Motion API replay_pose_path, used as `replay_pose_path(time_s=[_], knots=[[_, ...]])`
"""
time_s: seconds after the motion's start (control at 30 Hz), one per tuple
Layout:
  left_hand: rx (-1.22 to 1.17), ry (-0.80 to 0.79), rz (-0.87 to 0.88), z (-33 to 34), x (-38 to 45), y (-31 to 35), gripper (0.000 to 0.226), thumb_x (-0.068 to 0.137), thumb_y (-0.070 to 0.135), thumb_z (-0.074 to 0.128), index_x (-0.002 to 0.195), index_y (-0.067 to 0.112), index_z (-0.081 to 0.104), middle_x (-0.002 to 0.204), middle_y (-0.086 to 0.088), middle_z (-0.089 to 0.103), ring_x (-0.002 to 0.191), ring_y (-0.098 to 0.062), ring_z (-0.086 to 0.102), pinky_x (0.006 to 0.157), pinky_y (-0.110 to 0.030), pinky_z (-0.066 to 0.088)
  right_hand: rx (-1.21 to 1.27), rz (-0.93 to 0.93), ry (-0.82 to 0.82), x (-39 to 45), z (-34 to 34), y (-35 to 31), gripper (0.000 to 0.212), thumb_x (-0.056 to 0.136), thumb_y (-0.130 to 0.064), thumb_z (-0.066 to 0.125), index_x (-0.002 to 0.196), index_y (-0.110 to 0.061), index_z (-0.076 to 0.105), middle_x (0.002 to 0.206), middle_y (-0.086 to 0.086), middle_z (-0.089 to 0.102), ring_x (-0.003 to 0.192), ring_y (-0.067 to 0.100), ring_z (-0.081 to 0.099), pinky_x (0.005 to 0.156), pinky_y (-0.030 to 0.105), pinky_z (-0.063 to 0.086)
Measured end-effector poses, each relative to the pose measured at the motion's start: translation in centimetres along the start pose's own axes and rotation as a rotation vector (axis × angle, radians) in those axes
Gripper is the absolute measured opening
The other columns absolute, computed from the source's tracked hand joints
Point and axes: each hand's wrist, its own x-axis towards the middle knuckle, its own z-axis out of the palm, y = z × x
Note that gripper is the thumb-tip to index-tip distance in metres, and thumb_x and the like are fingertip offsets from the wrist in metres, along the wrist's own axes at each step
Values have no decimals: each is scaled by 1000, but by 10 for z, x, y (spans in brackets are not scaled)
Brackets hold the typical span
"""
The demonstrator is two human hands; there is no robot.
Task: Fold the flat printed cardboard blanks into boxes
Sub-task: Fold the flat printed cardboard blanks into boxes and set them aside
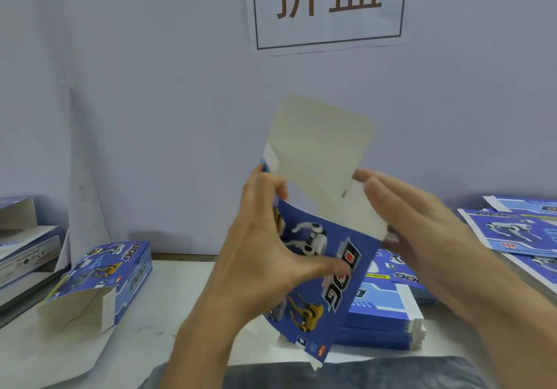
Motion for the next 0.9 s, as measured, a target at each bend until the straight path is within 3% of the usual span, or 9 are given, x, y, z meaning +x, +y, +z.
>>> replay_pose_path(time_s=[0.07, 0.17, 0.27, 0.33, 0.47, 0.57, 0.73, 0.83, 0.9], knots=[[-70, 84, -5, -8, 2, 2, 83, 43, 46, 97, 101, 36, 37, 106, 13, 64, 82, -7, 71, 64, -26, 60, 55, -50, -199, 0, 5, 5, 106, 55, -71, 83, 146, -57, 31, 144, -20, 53, 131, 8, 54, 105, 46, 45], [-165, 122, 24, -15, 3, 11, 77, 43, 43, 96, 93, 42, 36, 99, 19, 69, 83, -1, 71, 64, -13, 55, 27, -97, -248, 6, 25, 20, 128, 52, -50, 92, 151, -57, 11, 154, -15, 42, 142, 16, 43, 111, 55, 38], [-234, 133, 29, -16, 2, 17, 71, 47, 39, 92, 90, 43, 36, 93, 22, 71, 79, -4, 74, 59, -14, 56, 137, -151, -161, 10, 42, 31, 121, 57, -39, 89, 152, -51, 16, 143, -8, 56, 129, 18, 57, 103, 54, 48], [-250, 160, 22, -16, 1, 20, 69, 48, 38, 88, 92, 39, 35, 86, 14, 72, 72, -10, 75, 56, -17, 56, 220, -178, -87, 10, 46, 34, 115, 57, -35, 88, 149, -53, 21, 127, -12, 67, 114, 14, 68, 84, 39, 60], [-256, 229, 40, -9, 2, 23, 71, 54, 37, 86, 102, 37, 34, 85, 5, 73, 70, -15, 75, 58, -21, 59, 260, -228, 84, 13, 44, 34, 113, 49, -35, 90, 144, -48, 28, 114, -12, 72, 100, 16, 73, 73, 31, 62], [-415, 214, -25, -3, 2, 16, 90, 55, 38, 94, 121, 45, 34, 107, 7, 73, 90, -16, 76, 68, -25, 61, 260, -228, 54, 12, 40, 29, 104, 55, -35, 89, 142, -49, 33, 115, -9, 73, 100, 16, 74, 72, 29, 61], [-483, 160, -280, 0, -2, -7, 116, 45, 72, 85, 144, 46, 31, 144, 3, 56, 128, -22, 59, 96, -46, 56, 285, -170, -6, 11, 37, 29, 89, 73, -27, 84, 146, -40, 36, 114, 1, 74, 99, 24, 74, 73, 33, 62], [-555, 86, -265, 9, -4, -16, 70, 74, 50, 81, 134, 29, 51, 116, 7, 73, 102, -13, 73, 73, -24, 60, 273, -107, -16, 11, 36, 35, 90, 70, -32, 86, 145, -43, 38, 113, -1, 74, 97, 23, 75, 71, 30, 61], [-494, 139, -248, 13, -3, -19, 58, 69, 50, 74, 123, 35, 60, 108, 9, 75, 99, -9, 72, 75, -20, 59, 274, -80, 69, 13, 38, 39, 94, 64, -39, 93, 140, -51, 39, 112, -5, 74, 94, 18, 75, 67, 26, 61]])
